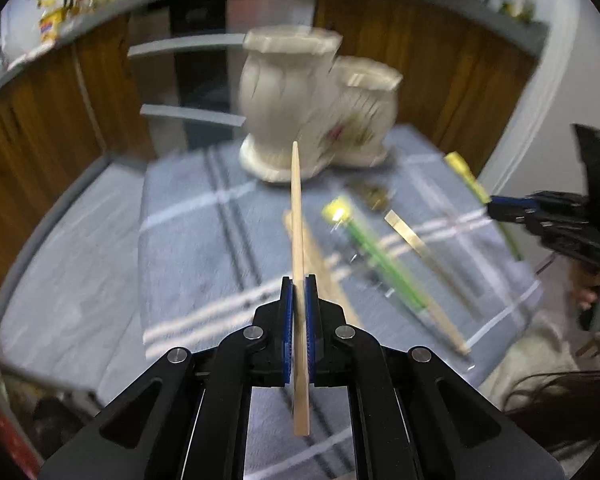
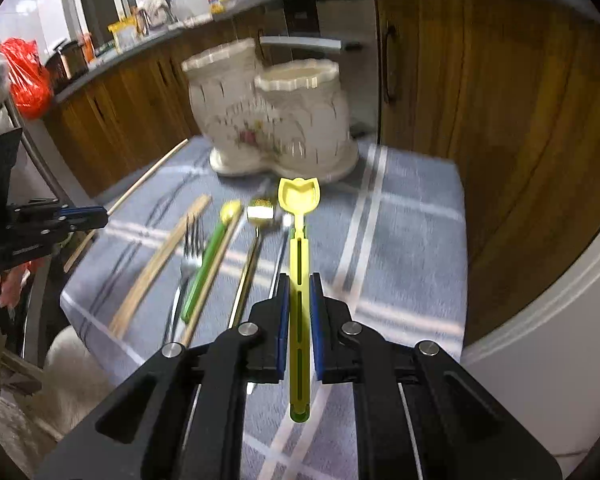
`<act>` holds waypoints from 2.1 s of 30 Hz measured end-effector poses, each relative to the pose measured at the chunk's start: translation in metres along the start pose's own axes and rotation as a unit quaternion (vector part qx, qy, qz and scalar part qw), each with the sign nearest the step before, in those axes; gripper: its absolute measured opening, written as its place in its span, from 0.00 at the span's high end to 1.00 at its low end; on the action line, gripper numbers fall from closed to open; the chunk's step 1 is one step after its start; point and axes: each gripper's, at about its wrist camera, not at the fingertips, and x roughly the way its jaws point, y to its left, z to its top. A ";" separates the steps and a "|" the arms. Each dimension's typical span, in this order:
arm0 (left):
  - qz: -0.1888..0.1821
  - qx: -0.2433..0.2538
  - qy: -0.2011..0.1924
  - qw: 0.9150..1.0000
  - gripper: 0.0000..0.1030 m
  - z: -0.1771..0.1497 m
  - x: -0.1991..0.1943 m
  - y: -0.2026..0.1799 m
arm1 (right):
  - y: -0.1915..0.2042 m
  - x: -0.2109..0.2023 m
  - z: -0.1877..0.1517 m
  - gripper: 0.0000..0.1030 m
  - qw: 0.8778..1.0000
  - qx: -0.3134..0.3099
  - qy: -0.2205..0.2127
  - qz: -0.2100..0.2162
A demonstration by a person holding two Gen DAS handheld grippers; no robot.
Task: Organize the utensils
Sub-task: 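Lift the yellow spoon and chopstick and insert them into the ceramic holder with both tools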
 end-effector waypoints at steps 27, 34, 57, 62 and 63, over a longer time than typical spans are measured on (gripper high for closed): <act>-0.076 -0.090 -0.262 0.958 0.94 0.174 0.020 0.043 | -0.019 0.038 0.163 0.91 0.959 0.075 -0.265 0.062; -0.041 -0.079 -0.288 0.953 0.94 0.181 0.043 0.033 | -0.026 0.070 0.157 0.91 0.958 0.097 -0.267 0.045; -0.022 -0.054 -0.248 0.967 0.94 0.128 0.049 0.030 | -0.014 0.071 0.121 0.91 0.971 0.063 -0.230 0.023; -0.022 -0.064 -0.242 0.968 0.94 0.128 0.049 0.035 | -0.011 0.070 0.117 0.91 0.972 0.057 -0.227 0.012; -0.024 -0.066 -0.241 0.968 0.94 0.128 0.049 0.035 | -0.011 0.070 0.117 0.91 0.972 0.058 -0.226 0.012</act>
